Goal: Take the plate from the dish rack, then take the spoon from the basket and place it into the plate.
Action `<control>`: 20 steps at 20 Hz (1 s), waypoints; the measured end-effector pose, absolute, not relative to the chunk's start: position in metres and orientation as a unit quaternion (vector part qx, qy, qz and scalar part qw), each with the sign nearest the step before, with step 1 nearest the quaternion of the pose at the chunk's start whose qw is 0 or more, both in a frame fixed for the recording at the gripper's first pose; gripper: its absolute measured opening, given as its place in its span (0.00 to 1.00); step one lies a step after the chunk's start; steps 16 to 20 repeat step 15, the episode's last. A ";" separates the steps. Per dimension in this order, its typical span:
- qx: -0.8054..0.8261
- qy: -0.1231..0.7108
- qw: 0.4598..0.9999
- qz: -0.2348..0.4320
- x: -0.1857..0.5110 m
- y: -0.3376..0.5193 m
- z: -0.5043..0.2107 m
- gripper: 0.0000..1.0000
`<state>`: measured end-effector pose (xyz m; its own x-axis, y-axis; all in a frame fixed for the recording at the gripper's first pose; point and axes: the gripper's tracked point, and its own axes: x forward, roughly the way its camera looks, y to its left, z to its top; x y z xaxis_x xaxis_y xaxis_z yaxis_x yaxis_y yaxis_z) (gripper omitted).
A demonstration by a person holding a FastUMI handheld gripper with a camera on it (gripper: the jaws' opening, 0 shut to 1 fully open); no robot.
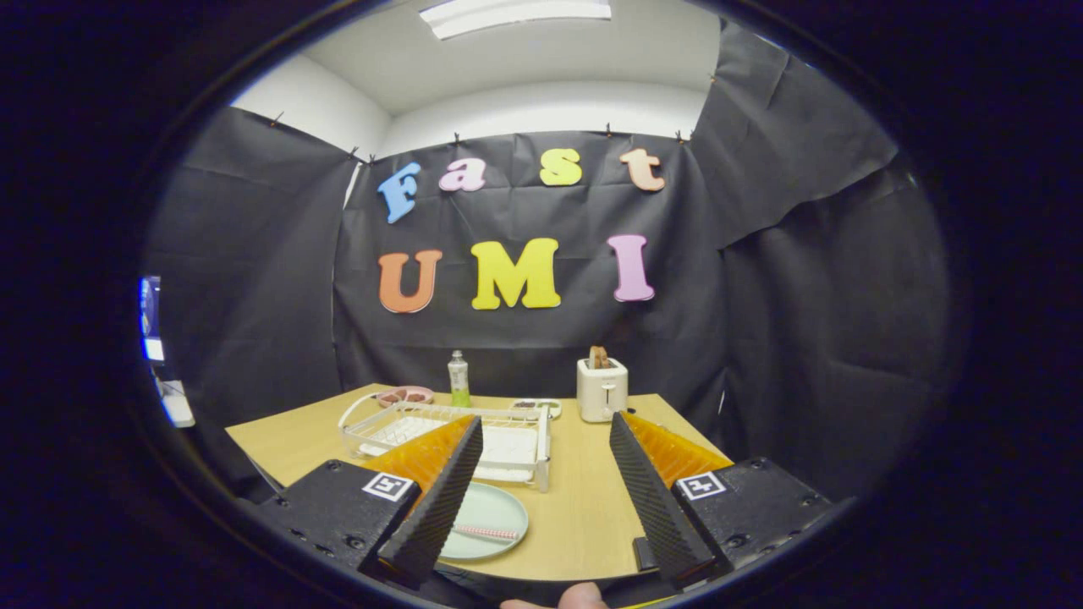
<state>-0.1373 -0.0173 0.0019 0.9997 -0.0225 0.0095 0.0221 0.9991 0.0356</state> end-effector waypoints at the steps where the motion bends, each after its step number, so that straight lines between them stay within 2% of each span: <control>1: 0.016 -0.005 1.000 -0.015 -0.140 -0.019 0.000 0.98; 20: 0.021 -0.006 0.999 -0.025 -0.147 -0.023 0.001 0.98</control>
